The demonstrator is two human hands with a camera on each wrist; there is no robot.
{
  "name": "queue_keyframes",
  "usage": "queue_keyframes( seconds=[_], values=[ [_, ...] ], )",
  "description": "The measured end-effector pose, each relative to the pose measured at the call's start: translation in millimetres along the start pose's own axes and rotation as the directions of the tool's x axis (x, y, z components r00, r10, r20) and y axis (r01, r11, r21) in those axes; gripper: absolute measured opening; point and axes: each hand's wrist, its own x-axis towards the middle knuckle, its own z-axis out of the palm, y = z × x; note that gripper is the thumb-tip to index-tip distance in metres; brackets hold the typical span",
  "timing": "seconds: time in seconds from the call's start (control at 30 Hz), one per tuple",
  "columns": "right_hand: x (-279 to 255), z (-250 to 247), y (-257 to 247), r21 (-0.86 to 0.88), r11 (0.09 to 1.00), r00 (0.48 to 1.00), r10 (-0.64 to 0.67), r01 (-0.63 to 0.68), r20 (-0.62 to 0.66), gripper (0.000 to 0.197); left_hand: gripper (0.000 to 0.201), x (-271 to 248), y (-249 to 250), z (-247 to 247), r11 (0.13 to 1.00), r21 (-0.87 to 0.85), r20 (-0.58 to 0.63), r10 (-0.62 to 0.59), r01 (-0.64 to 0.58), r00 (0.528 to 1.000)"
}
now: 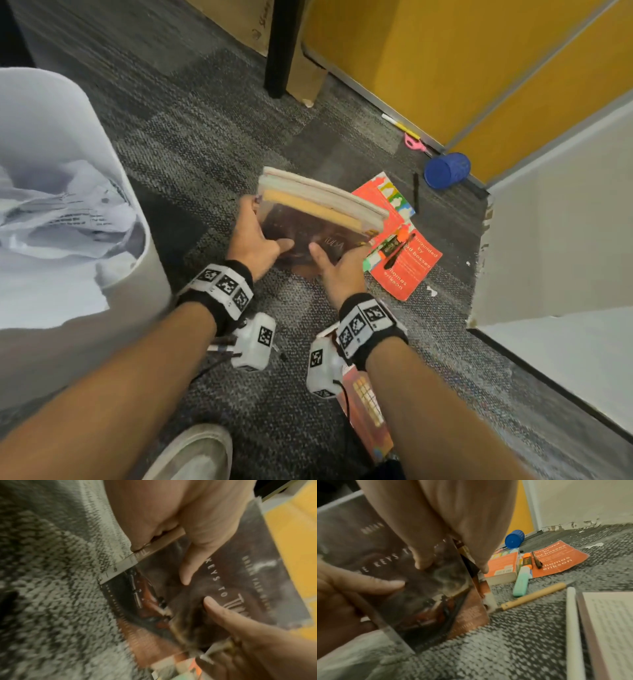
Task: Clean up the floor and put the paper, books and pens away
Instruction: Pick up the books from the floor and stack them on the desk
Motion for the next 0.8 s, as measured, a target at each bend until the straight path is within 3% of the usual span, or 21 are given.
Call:
queue_keyframes(
  seconds=[0.07,0.17,0.27,0.33,0.43,0.53,0.6,0.73,0.8],
  values=[
    [8,3,11,-0.045,0.999,1.000,-0.013,0.012,-0.012,0.100,0.090,7,-10,3,0.999,0.028,0.024,0.020,-0.021,1.000],
    [24,-3,13,-0.128,0.990,0.999,-0.051,0.050,-0.009,0.090,0.086,22,-5,4,0.999,0.029,0.045,0.031,-0.032,0.999],
    [42,-11,8,-0.081,0.997,0.999,-0.012,0.014,0.031,0.081,0.081,40,3,7,1.000,0.001,0.032,-0.018,0.018,0.999],
    [51,-13,5,-0.129,0.991,0.998,0.044,-0.037,0.050,0.070,0.069,47,5,12,0.992,0.002,-0.027,-0.123,0.123,0.992],
    [69,-18,8,-0.246,0.961,0.986,0.151,-0.130,0.071,0.046,0.049,51,-7,22,0.946,-0.044,-0.094,-0.324,0.321,0.941],
    [87,-37,18,-0.302,0.884,0.931,0.363,-0.357,-0.037,0.055,0.053,49,-34,26,0.906,-0.058,-0.136,-0.424,0.420,0.896],
    [98,-51,21,-0.282,0.830,0.867,0.498,-0.481,-0.015,0.048,0.044,48,-48,27,0.898,-0.031,-0.136,-0.438,0.438,0.889],
    [115,-65,15,-0.309,0.774,0.800,0.597,-0.553,0.065,0.041,0.035,51,-45,26,0.892,0.088,-0.149,-0.429,0.444,0.891],
    [124,-67,23,-0.358,0.761,0.801,0.596,-0.541,0.056,0.041,0.036,56,-41,23,0.872,0.140,-0.135,-0.453,0.470,0.881]
  ],
)
